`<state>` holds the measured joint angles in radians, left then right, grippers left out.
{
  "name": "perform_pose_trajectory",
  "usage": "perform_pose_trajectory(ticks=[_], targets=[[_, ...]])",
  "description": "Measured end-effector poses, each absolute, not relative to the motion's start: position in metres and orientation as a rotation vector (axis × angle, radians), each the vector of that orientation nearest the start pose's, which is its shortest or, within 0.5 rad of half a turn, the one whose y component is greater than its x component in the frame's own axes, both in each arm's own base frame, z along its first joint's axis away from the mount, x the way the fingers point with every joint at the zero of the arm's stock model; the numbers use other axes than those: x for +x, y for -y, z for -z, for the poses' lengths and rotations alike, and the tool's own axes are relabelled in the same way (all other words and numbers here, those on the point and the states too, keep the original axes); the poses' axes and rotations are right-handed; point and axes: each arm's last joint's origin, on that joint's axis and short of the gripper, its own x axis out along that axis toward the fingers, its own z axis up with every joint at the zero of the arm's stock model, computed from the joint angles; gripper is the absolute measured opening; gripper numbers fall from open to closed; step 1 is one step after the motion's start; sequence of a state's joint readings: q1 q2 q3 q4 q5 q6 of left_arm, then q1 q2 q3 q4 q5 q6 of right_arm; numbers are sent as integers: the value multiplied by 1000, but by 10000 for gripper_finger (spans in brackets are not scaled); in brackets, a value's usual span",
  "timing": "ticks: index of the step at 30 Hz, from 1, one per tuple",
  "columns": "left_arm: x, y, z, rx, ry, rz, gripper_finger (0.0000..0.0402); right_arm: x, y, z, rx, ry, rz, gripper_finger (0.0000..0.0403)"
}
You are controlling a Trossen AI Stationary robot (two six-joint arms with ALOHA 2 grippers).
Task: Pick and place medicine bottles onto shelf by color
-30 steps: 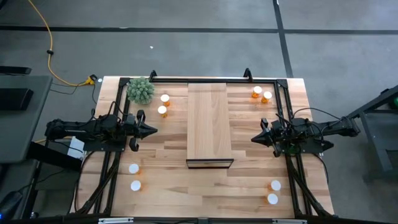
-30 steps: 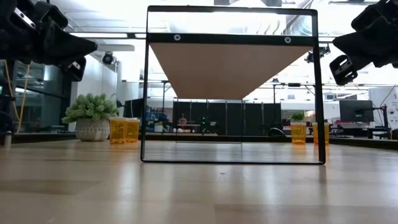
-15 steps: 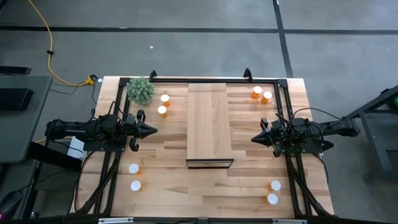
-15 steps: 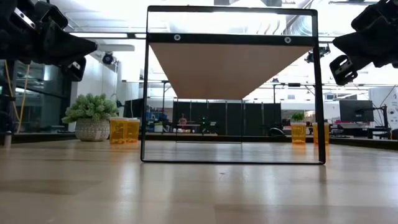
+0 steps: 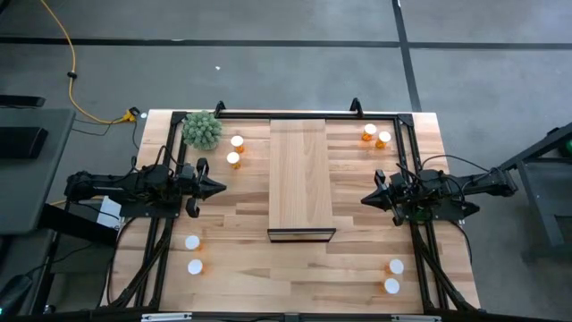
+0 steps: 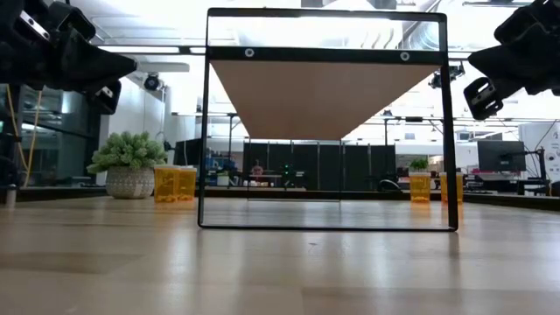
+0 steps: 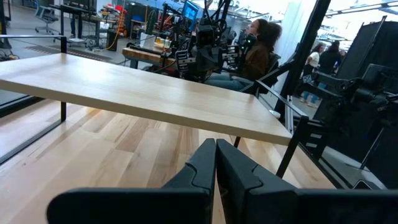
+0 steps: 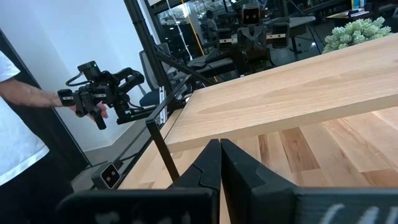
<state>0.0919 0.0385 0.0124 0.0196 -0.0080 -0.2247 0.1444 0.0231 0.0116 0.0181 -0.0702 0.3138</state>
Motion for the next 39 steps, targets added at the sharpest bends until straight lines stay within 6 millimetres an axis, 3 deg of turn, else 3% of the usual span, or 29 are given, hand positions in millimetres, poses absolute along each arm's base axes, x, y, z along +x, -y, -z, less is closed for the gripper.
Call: perform_pose_trajectory(ticks=[21, 26, 30, 32, 35, 39], targets=[[99, -9, -166, -225, 4, -100, 3, 97, -16, -167, 310, -27, -214, 0], [99, -9, -167, -225, 5, -100, 3, 97, -14, -167, 129, -6, -135, 0], [99, -9, -167, -225, 5, -100, 3, 98, -12, -168, 98, 10, -80, 0], [99, -9, -167, -225, 5, -100, 3, 98, -12, -174, 123, 75, -68, 0], [99, -9, -167, -225, 5, -100, 3, 93, -10, -197, 284, 309, -61, 0], [99, -9, -167, -225, 5, -100, 3, 82, -1, -221, 530, 630, 117, 0]])
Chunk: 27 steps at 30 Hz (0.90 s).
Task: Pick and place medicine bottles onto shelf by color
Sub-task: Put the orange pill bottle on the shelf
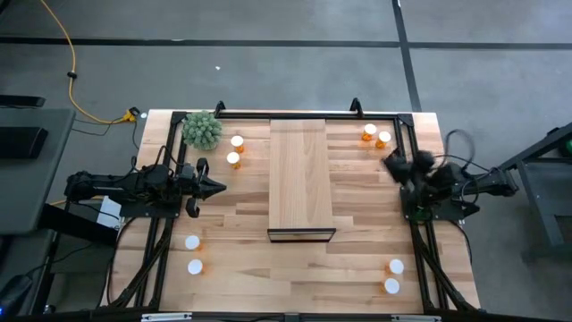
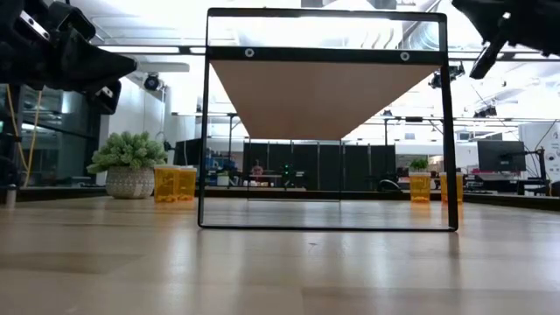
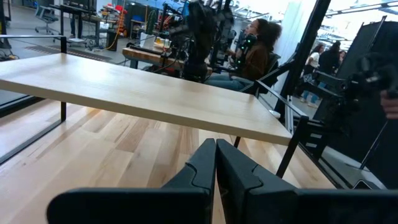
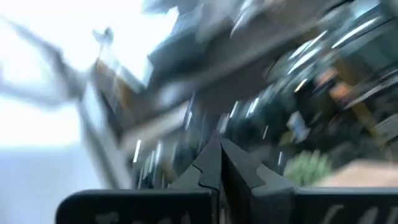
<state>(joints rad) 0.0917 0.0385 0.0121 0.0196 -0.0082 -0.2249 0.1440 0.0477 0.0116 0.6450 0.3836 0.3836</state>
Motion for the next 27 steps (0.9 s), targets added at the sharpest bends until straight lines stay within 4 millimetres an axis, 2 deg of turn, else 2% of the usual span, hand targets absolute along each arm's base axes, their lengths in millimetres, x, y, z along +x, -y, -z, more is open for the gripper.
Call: perform_pose_trajectory(ticks=[2, 6, 11, 17, 22, 27], targets=[[99, -9, -167, -225, 5, -100, 3, 79, 1, -230, 552, 701, 174, 0], [99, -9, -167, -225, 5, -100, 3, 85, 1, -260, 474, 652, 233, 0], [99, -9, -167, -225, 5, -100, 3, 110, 7, -307, 434, 419, 572, 17], [99, -9, -167, -225, 5, -100, 3, 136, 29, -347, 398, 45, 907, 99], [99, -9, -167, -225, 5, -100, 3, 145, 68, -352, 503, -329, 1138, 178], [99, -9, -167, -225, 5, -100, 3, 152, 116, -332, 650, -646, 1276, 227]])
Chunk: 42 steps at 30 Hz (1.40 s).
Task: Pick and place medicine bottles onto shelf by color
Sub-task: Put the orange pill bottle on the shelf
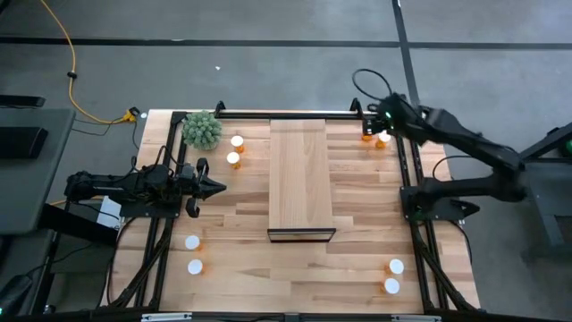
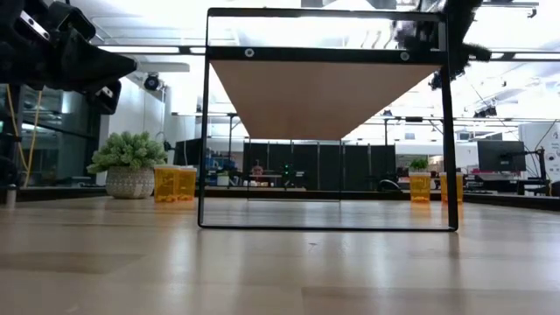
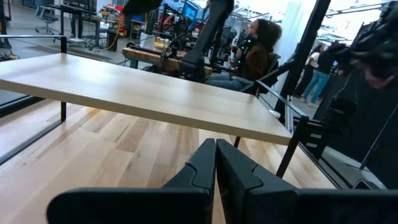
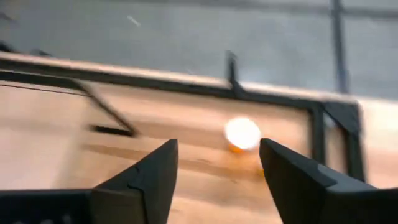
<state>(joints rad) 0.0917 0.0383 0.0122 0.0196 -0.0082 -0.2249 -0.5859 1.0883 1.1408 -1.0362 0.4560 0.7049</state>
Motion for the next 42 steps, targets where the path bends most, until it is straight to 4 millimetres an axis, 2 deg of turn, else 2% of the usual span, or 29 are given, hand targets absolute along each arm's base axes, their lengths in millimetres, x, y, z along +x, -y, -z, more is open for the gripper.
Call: perform_pose_trajectory(ticks=[5, 8, 15, 22, 27, 32, 42], targets=[[99, -9, -167, -225, 5, -100, 3, 153, 161, -302, 823, -784, 1395, 244], [99, -9, -167, -225, 5, -100, 3, 151, 182, -285, 904, -851, 1439, 245], [99, -9, -167, -225, 5, -100, 3, 141, 206, -264, 1012, -935, 1508, 246], [99, -9, -166, -225, 4, -100, 3, 138, 208, -253, 1074, -936, 1523, 246], [99, -9, -167, -225, 5, -104, 3, 129, 193, -233, 1143, -949, 1540, 246], [99, -9, -167, -225, 5, -103, 3, 122, 183, -217, 1207, -807, 1597, 246], [99, -9, -167, -225, 4, -103, 3, 121, 186, -215, 1199, -638, 1704, 246]])
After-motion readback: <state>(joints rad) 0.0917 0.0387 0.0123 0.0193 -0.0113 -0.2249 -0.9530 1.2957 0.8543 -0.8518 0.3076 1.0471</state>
